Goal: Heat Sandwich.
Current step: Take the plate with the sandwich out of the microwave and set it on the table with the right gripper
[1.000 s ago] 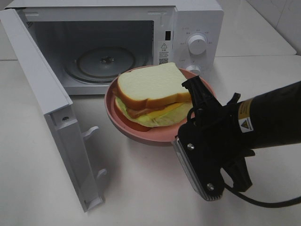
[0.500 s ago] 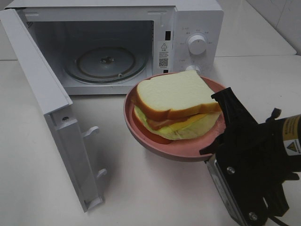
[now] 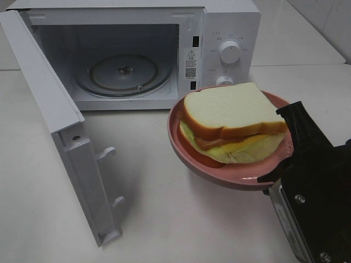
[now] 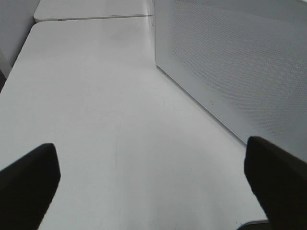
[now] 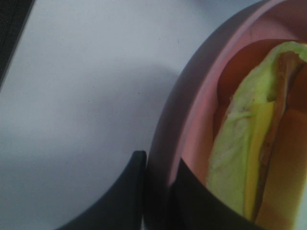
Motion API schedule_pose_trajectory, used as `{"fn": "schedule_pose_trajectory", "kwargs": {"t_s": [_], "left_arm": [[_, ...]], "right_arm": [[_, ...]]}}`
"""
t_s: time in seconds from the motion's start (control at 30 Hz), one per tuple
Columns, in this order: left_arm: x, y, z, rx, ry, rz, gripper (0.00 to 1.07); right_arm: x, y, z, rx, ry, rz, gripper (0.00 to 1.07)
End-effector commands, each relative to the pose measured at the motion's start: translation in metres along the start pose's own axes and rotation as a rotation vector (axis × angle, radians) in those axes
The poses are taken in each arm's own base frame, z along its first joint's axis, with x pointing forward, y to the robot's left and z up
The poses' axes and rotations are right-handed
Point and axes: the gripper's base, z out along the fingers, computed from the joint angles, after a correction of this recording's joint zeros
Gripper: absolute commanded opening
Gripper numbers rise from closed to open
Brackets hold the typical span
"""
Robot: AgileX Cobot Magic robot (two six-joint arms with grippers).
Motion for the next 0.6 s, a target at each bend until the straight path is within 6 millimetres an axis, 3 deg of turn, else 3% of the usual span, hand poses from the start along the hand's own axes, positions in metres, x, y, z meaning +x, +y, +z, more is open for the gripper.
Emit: {"fn": "schedule_pose_trajectory", "kwargs": {"t_s": [0.03, 0.6], "left_arm": [[0.002, 0.0, -0.002, -0.005, -0.024, 0.001, 1.01], [0.002, 0.0, -0.002, -0.005, -0.024, 0.001, 1.01]], "right_arm": [[0.002, -0.004, -0.003, 0.045, 0.026, 0.041, 0.02], [0.023, 0.0, -0.006, 0.032, 0.259, 0.244, 0.03]]}}
